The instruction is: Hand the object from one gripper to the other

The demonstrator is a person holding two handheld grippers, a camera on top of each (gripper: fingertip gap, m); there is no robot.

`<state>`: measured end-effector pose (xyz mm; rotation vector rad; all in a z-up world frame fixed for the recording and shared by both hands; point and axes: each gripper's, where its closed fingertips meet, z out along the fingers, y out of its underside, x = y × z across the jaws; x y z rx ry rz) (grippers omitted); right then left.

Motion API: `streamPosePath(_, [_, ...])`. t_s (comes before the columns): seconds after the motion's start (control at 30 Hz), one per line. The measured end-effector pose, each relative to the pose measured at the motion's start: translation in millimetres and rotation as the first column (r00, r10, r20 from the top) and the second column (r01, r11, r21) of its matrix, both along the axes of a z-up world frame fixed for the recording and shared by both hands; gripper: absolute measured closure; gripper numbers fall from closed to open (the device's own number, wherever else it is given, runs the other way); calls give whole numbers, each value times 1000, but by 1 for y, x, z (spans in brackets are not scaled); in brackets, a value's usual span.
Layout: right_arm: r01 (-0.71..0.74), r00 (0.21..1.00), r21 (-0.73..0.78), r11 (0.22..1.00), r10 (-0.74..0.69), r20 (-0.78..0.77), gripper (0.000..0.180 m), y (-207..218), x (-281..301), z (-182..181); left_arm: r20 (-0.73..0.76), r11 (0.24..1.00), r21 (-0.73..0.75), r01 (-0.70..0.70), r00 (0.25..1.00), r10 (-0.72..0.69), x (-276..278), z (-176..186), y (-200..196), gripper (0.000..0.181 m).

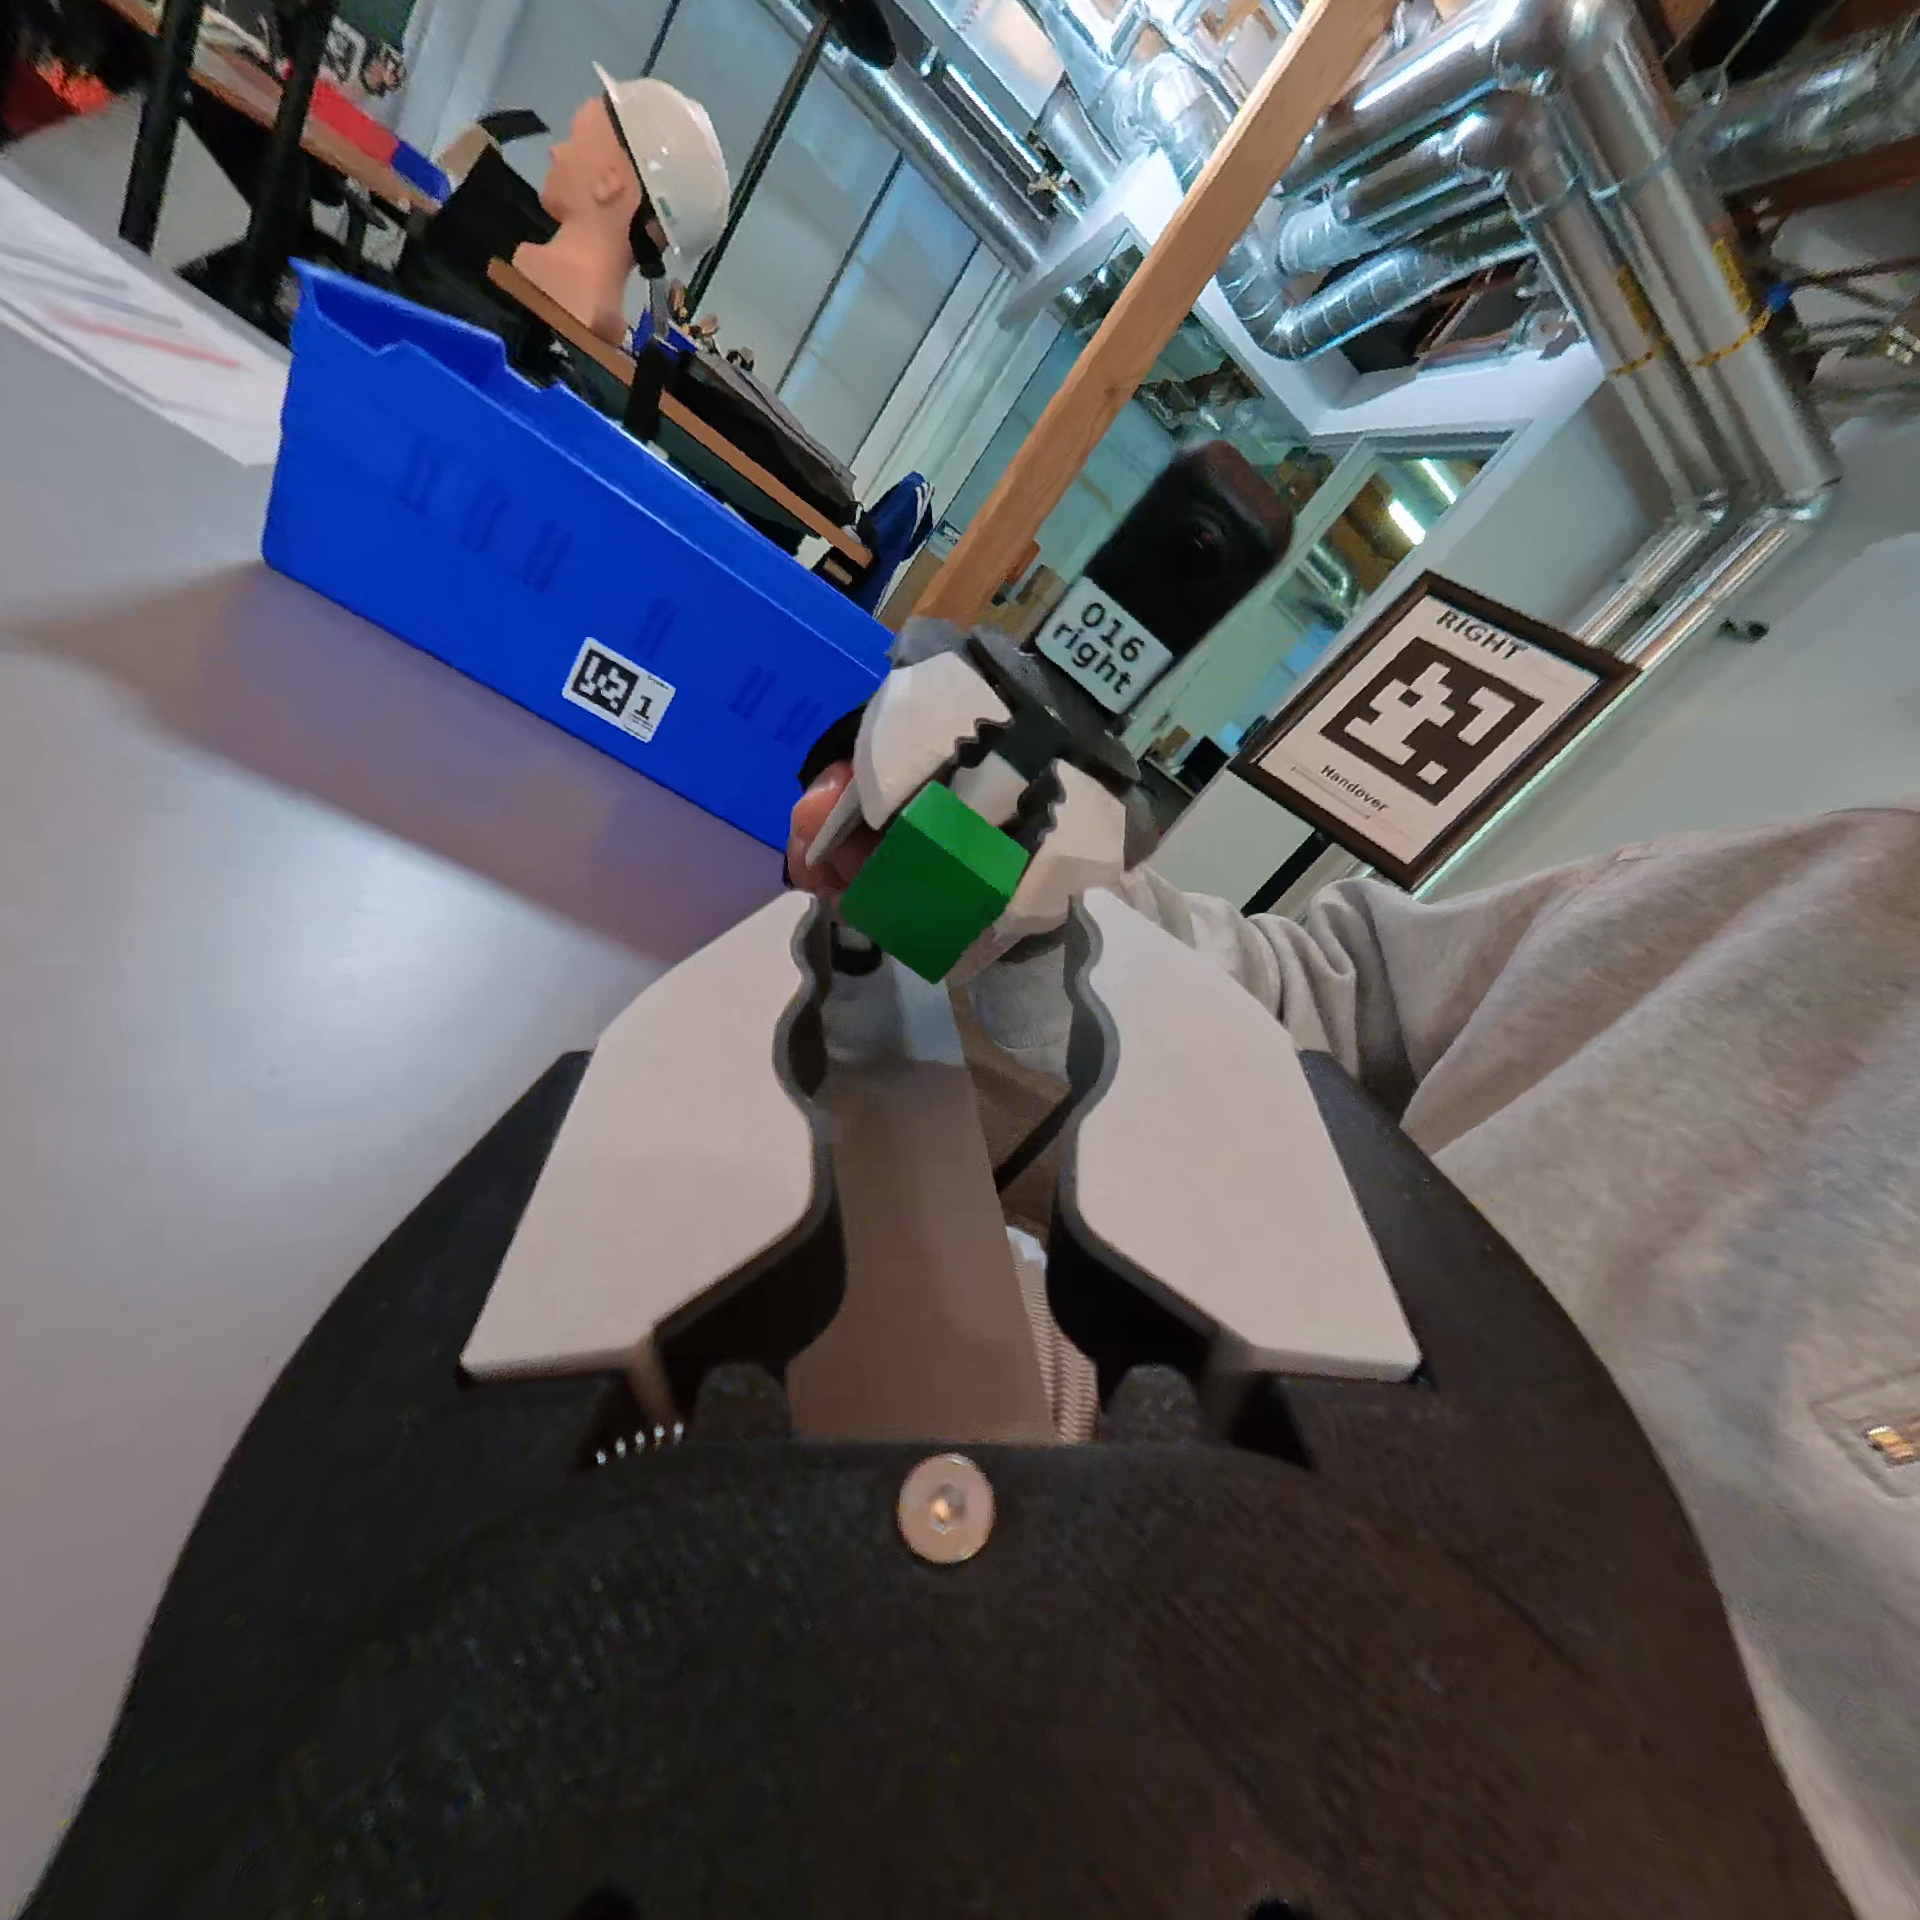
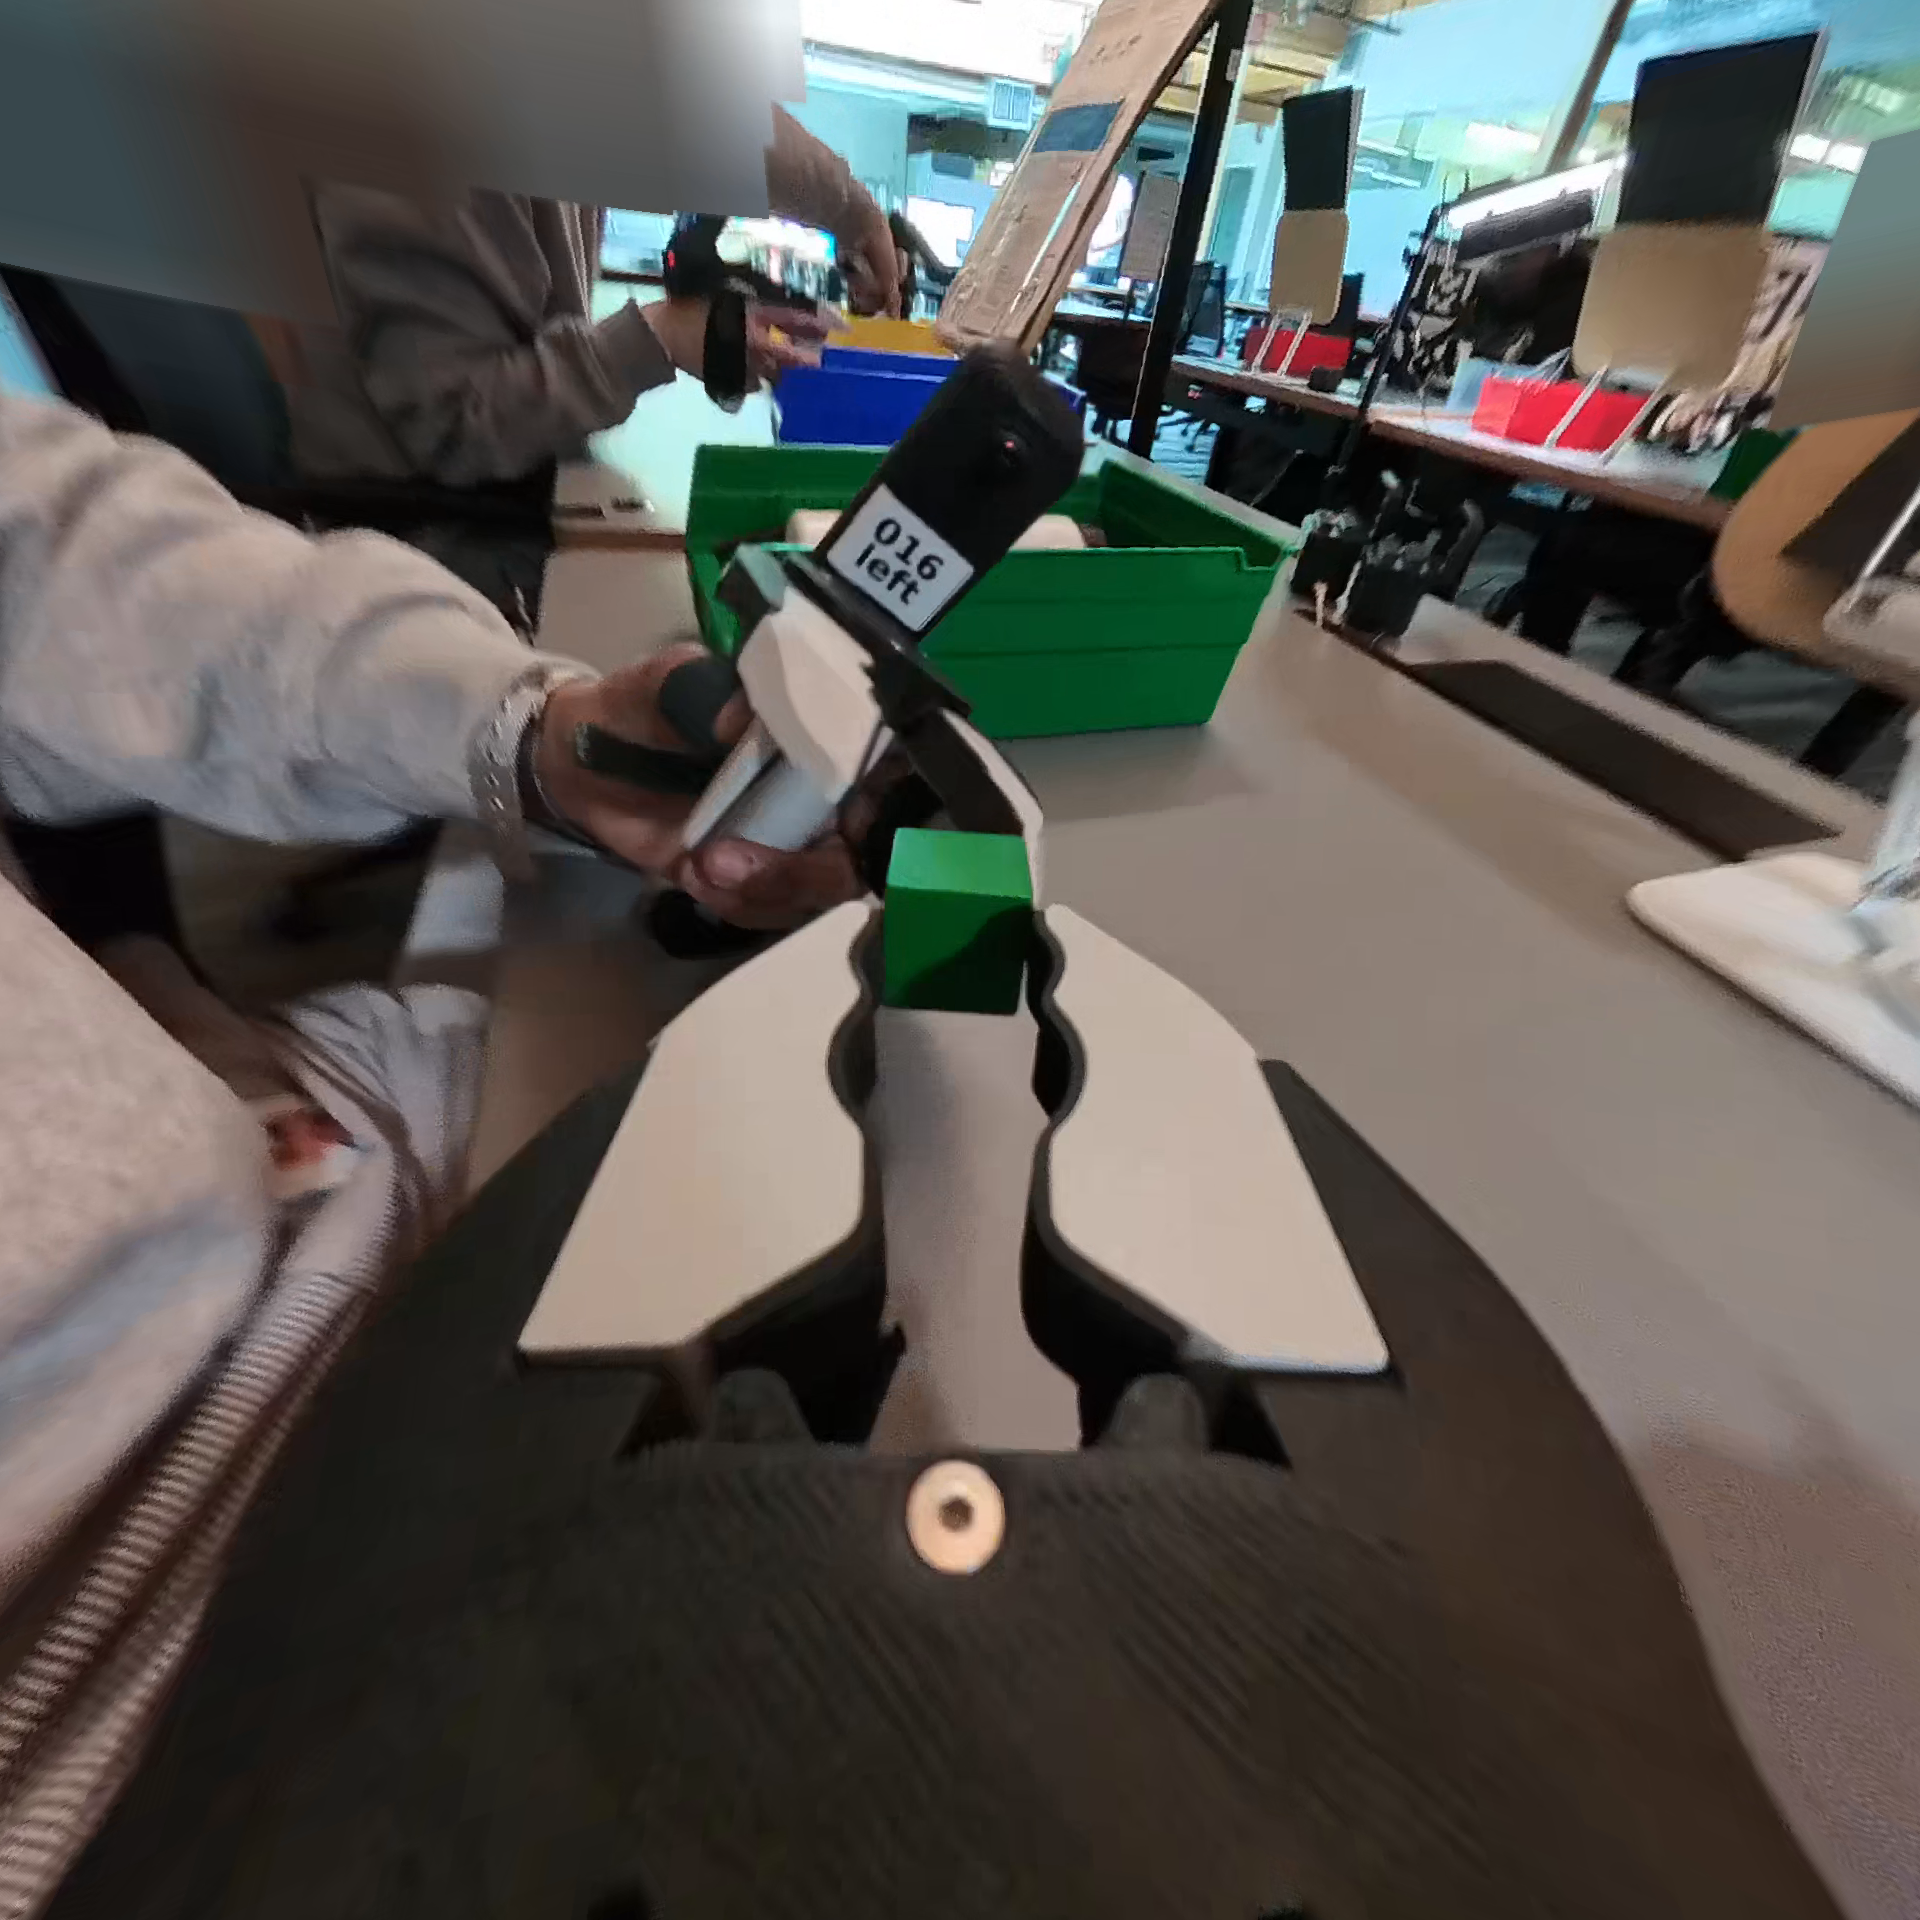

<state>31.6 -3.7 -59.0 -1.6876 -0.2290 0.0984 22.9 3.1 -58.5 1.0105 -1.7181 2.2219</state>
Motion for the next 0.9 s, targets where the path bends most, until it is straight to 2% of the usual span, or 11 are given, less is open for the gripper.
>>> streamPosePath(0.23, [-82, 935, 17, 996, 83, -344, 153, -2, -2, 7, 121, 996, 84, -44, 992, 34, -2, 1, -5, 135])
streamPosePath(0.4, [-135, 895, 15, 991, 128, -427, 153, 1, -11, 6, 123, 997, 75, -23, 992, 14, -5, 2, -8, 143])
streamPosePath(0.47, [-137, 893, 17, 990, 130, -430, 153, 1, -12, 6, 123, 997, 77, -2, 992, -8, -7, 2, -9, 154])
streamPosePath(0.63, [-127, 894, 41, 991, 132, -427, 152, 2, -10, 5, 93, 997, 78, -5, 996, -2, -5, 1, -8, 154])
streamPosePath(0.67, [-112, 901, 52, 992, 123, -416, 150, 3, -8, 4, 85, 997, 74, -7, 996, 1, -4, 1, -7, 154])
streamPosePath(0.7, [-85, 911, 64, 994, 104, -398, 139, 5, -5, 4, 76, 998, 60, -9, 997, 4, -4, 2, -5, 154])
streamPosePath(0.77, [-41, 936, 93, 995, 71, -344, 122, 5, 1, 7, 51, 1000, 19, -14, 999, 13, -2, 4, -1, 154])
streamPosePath(0.83, [-8, 969, 118, 993, 37, -245, 113, 4, 4, 11, 14, 999, -35, -8, 1000, 9, 0, 6, 4, 154])
streamPosePath(0.9, [4, 996, 134, 991, 9, -94, 112, 2, 2, 14, -25, 995, -96, 12, 1000, -15, 0, 9, 8, 154])
